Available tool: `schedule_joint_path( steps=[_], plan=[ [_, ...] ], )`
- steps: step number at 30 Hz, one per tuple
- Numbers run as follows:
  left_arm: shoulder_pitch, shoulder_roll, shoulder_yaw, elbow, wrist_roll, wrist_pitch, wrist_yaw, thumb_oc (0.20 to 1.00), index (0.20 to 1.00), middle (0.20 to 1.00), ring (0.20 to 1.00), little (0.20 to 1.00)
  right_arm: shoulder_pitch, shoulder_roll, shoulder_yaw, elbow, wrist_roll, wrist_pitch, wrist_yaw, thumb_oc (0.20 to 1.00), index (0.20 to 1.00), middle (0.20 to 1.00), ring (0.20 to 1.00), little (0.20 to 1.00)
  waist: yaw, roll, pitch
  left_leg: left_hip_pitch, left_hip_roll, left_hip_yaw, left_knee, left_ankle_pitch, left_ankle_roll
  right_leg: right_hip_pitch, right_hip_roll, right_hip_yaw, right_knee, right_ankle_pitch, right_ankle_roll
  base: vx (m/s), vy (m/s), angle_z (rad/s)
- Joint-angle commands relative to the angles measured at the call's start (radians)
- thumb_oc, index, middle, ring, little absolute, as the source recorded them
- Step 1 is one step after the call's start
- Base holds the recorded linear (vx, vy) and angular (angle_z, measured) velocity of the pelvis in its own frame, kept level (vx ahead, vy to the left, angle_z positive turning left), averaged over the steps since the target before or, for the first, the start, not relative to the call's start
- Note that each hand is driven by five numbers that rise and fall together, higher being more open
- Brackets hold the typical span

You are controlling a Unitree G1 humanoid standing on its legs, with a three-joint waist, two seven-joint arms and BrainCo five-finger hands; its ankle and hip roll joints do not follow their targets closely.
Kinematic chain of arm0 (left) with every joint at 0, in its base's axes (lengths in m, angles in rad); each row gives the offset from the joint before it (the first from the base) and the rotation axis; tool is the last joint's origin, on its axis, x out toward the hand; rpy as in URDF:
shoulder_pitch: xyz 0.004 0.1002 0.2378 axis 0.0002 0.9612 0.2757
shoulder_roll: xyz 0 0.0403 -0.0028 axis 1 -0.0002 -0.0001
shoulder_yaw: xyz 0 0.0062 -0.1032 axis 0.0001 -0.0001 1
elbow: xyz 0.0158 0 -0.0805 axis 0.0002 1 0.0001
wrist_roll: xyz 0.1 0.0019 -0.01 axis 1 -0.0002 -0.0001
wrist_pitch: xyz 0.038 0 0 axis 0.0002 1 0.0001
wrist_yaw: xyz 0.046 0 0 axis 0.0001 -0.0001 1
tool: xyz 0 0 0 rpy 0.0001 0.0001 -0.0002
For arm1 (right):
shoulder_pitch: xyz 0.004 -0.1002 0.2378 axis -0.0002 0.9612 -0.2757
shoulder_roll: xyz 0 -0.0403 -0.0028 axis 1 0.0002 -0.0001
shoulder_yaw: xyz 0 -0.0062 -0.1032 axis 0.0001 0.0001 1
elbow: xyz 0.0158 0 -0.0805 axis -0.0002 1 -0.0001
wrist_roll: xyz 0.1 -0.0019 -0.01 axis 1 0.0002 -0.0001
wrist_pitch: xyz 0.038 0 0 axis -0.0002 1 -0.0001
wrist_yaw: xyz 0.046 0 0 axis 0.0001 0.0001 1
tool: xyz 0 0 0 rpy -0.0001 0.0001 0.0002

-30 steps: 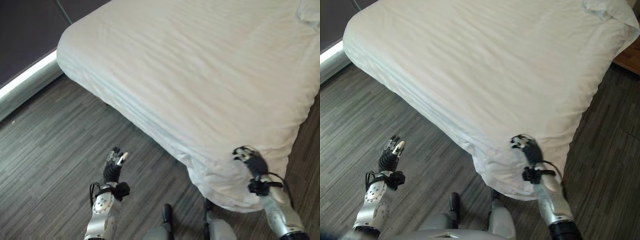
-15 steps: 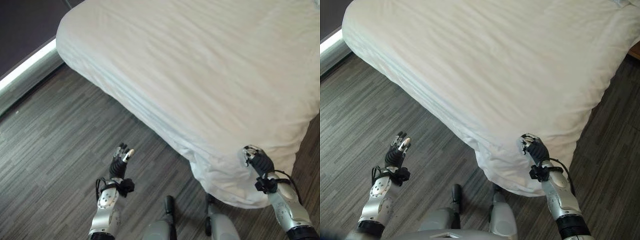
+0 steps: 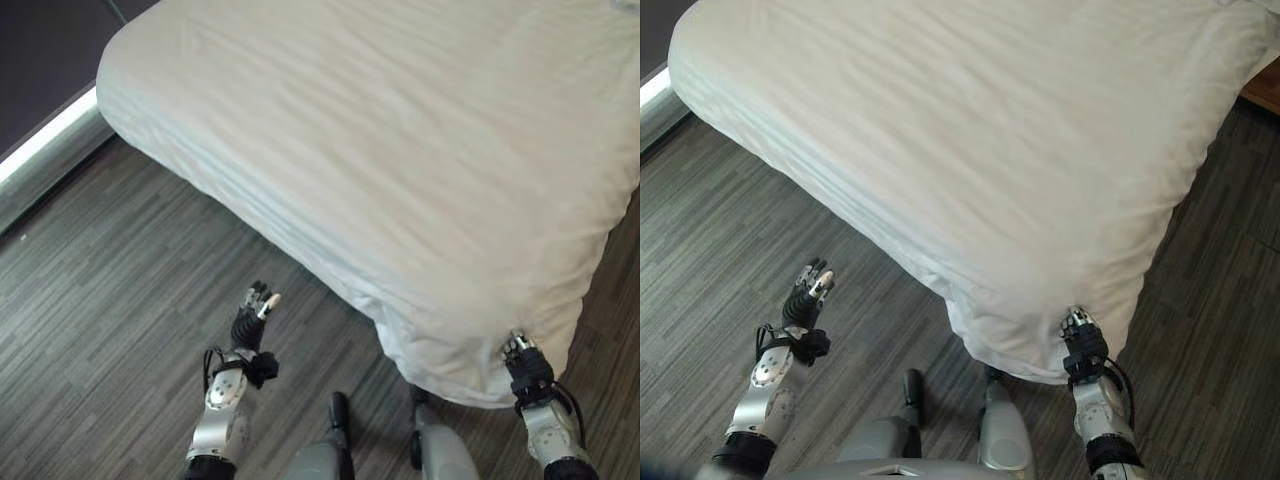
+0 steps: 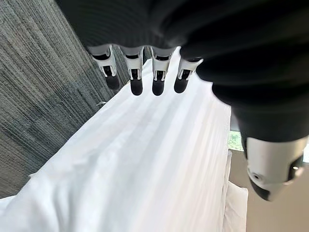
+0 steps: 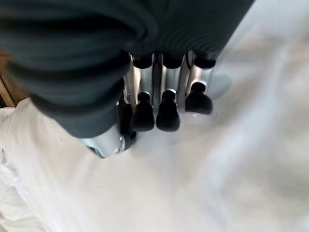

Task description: Making the bed.

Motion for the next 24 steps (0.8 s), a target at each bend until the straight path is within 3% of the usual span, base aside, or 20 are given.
schedule_joint_path(
  steps=[1, 4, 6, 7, 10, 12, 15, 18, 20, 24],
  plan=[
    [-0.054, 0.034, -0.019, -0.009, -0.031, -0.068, -0.007, 1.000, 1.000, 1.000, 1.000, 1.000, -0.166, -0.056, -0.017, -0.006, 0.050, -0.046, -0.043, 0.200, 0.200, 0.200, 0.200, 0.200, 0.027, 0.025, -0.004, -0.047, 0.011, -0.039, 0.006, 0.044, -0.028, 0.059, -0.058, -0.021, 0.019, 0.000, 0.033, -0.04, 0.002, -0.02],
    [-0.046, 0.043, -0.040, -0.014, -0.042, -0.067, -0.016, 1.000, 1.000, 1.000, 1.000, 1.000, -0.229, -0.097, -0.058, 0.064, 0.065, -0.058, -0.073, 0.200, 0.200, 0.200, 0.200, 0.200, 0.038, 0.056, 0.003, -0.058, 0.006, -0.040, 0.006, 0.048, -0.030, 0.049, -0.063, -0.019, 0.019, 0.001, 0.034, -0.01, 0.003, 0.00],
    [-0.045, 0.059, -0.064, -0.024, -0.054, -0.066, -0.025, 1.000, 1.000, 1.000, 1.000, 1.000, -0.302, -0.179, -0.090, 0.226, 0.030, -0.055, -0.125, 0.200, 0.200, 0.200, 0.200, 0.200, 0.054, 0.097, 0.013, -0.081, -0.004, -0.042, 0.006, 0.055, -0.032, 0.023, -0.071, -0.016, 0.019, 0.007, 0.037, -0.06, 0.013, 0.00],
    [-0.047, 0.058, -0.065, -0.024, -0.055, -0.066, -0.025, 1.000, 1.000, 1.000, 1.000, 1.000, -0.309, -0.184, -0.090, 0.235, 0.031, -0.055, -0.122, 0.200, 0.200, 0.200, 0.200, 0.200, 0.055, 0.100, 0.013, -0.083, -0.003, -0.042, 0.006, 0.055, -0.032, 0.020, -0.071, -0.016, 0.019, 0.007, 0.037, -0.03, 0.010, -0.07],
    [-0.040, 0.078, -0.089, -0.059, -0.063, -0.055, -0.049, 1.000, 1.000, 1.000, 1.000, 1.000, -0.348, -0.288, -0.120, 0.567, -0.123, 0.037, -0.185, 0.200, 0.200, 0.200, 0.200, 0.200, 0.078, 0.157, 0.025, -0.105, -0.010, -0.038, 0.006, 0.055, -0.035, -0.004, -0.076, -0.010, 0.019, 0.006, 0.041, -0.01, 0.010, -0.03],
    [-0.031, 0.069, -0.086, -0.072, -0.064, -0.053, -0.052, 1.000, 1.000, 1.000, 1.000, 1.000, -0.313, -0.286, -0.145, 0.650, -0.161, 0.074, -0.197, 0.200, 0.200, 0.200, 0.200, 0.200, 0.073, 0.172, 0.030, -0.117, -0.009, -0.032, 0.006, 0.062, -0.037, -0.022, -0.072, 0.001, 0.019, 0.012, 0.041, -0.02, 0.012, 0.00],
    [-0.025, 0.057, -0.081, -0.073, -0.058, -0.051, -0.054, 1.000, 1.000, 1.000, 1.000, 1.000, -0.253, -0.274, -0.193, 0.705, -0.151, 0.100, -0.193, 0.200, 0.200, 0.200, 0.200, 0.200, 0.062, 0.173, 0.029, -0.115, -0.007, -0.026, 0.006, 0.058, -0.036, -0.026, -0.066, 0.013, 0.019, 0.011, 0.038, 0.02, -0.005, -0.04],
    [-0.028, 0.045, -0.077, -0.073, -0.043, -0.043, -0.057, 1.000, 1.000, 1.000, 1.000, 1.000, -0.082, -0.256, -0.286, 0.790, -0.182, 0.136, -0.190, 0.200, 0.200, 0.200, 0.200, 0.200, 0.013, 0.159, 0.026, -0.099, -0.002, -0.018, 0.006, 0.047, -0.034, -0.016, -0.059, 0.020, 0.019, 0.005, 0.033, 0.05, -0.012, -0.02],
    [-0.026, 0.044, -0.079, -0.076, -0.045, -0.043, -0.059, 1.000, 1.000, 1.000, 1.000, 1.000, -0.051, -0.264, -0.306, 0.785, -0.189, 0.136, -0.191, 0.200, 0.200, 0.200, 0.200, 0.200, 0.005, 0.154, 0.024, -0.094, -0.002, -0.017, 0.006, 0.045, -0.033, -0.012, -0.059, 0.021, 0.019, 0.003, 0.033, 0.03, -0.004, -0.07],
    [-0.048, 0.048, -0.072, -0.070, -0.029, -0.053, -0.033, 1.000, 1.000, 1.000, 1.000, 1.000, -0.023, -0.306, -0.327, 0.675, -0.228, 0.068, -0.255, 0.200, 0.200, 0.200, 0.200, 0.200, -0.032, 0.131, 0.022, -0.084, 0.001, -0.006, 0.006, 0.043, -0.034, -0.010, -0.056, 0.033, 0.019, 0.005, 0.033, 0.00, -0.001, -0.19]
  ],
)
